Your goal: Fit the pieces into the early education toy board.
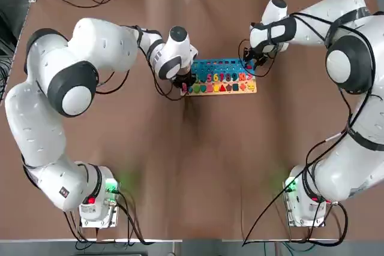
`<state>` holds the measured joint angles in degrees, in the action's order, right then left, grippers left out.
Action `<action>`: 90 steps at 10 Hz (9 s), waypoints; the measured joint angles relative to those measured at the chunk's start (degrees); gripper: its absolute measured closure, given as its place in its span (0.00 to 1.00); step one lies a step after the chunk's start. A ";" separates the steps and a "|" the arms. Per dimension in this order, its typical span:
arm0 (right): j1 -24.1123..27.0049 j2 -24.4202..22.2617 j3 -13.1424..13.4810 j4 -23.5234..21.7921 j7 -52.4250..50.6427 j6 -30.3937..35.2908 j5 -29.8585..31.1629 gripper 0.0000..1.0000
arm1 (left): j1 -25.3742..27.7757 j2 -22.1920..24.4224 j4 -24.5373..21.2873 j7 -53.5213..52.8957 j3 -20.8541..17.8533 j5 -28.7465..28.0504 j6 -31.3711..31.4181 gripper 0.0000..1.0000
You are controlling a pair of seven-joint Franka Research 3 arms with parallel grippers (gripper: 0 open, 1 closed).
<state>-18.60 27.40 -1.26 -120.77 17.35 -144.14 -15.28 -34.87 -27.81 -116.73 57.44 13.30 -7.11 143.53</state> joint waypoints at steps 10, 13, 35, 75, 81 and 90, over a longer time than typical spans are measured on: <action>9.79 -23.51 0.80 3.26 -3.09 21.85 12.02 0.06 | 0.52 -0.96 0.50 -3.51 -0.42 -0.02 0.48 0.74; 17.05 -30.34 0.84 7.09 -13.25 33.03 12.43 0.01 | 0.53 -1.45 1.20 -3.51 -0.70 -0.02 0.48 0.74; 26.34 -36.81 0.30 16.04 -24.28 52.40 16.48 0.01 | 0.54 -3.29 2.80 -3.38 -0.30 -0.02 -0.05 0.74; 26.35 -35.88 0.37 16.38 -24.27 52.17 16.48 0.01 | 0.55 -3.49 2.86 -3.48 -0.13 -0.02 -0.96 0.74; 26.35 -35.85 0.37 16.38 -24.27 52.16 16.48 0.01 | 0.57 -3.49 3.56 -3.46 -0.17 -0.02 -0.96 0.74; 26.36 -35.85 0.38 16.38 -24.27 51.88 16.48 0.01 | 0.59 -3.49 3.24 -3.41 -0.19 -0.02 -1.39 0.74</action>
<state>7.76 -8.45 -0.89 -104.40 -6.93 -92.26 1.20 -34.28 -31.30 -113.49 54.03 13.10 -7.12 142.13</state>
